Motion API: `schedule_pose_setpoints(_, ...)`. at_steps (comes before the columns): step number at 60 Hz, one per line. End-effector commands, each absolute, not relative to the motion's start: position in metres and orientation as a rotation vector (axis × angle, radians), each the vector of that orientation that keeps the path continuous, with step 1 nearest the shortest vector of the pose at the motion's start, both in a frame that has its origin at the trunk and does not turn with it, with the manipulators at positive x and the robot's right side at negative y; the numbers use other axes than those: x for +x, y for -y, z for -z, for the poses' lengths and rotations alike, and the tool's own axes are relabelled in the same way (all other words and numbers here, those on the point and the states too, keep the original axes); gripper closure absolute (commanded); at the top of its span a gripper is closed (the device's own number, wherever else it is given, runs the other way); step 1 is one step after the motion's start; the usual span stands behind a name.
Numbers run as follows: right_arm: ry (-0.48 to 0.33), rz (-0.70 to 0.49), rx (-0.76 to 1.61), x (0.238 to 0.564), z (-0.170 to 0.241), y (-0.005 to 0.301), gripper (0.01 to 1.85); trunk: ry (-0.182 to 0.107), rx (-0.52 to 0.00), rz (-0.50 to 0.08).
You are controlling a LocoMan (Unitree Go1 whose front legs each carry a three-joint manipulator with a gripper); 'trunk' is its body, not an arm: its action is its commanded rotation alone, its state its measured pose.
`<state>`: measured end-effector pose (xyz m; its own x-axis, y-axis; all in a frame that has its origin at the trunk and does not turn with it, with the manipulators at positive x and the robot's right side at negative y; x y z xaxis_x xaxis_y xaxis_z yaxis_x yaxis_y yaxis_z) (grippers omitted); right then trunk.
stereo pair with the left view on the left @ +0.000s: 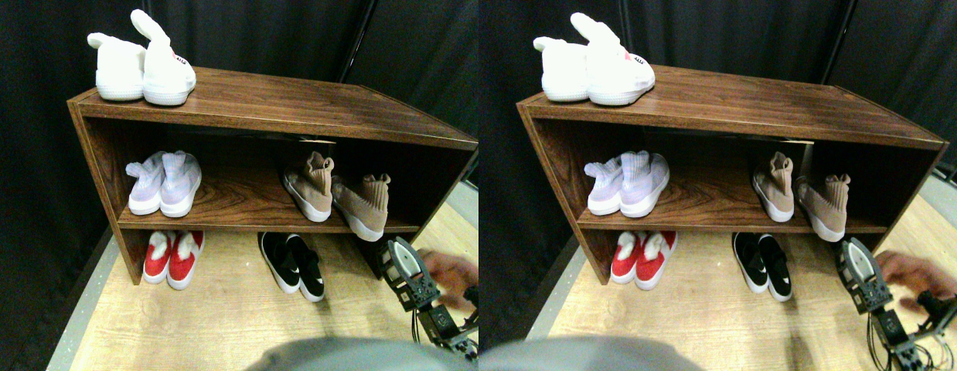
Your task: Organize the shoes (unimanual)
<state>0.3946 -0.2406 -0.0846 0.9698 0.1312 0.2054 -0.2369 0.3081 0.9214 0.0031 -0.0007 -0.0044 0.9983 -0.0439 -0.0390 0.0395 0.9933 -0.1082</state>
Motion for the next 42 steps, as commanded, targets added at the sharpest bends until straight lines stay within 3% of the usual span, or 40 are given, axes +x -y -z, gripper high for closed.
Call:
schedule_pose_setpoints(1, 0.135, -0.293, 1.227, 0.39, 0.074, 0.237, 1.8, -0.022, -0.108, 0.047)
schedule_pose_setpoints(42, 0.166, -0.271, 1.198, 0.369, 0.068, 0.234, 1.8, -0.018, -0.112, 0.072)
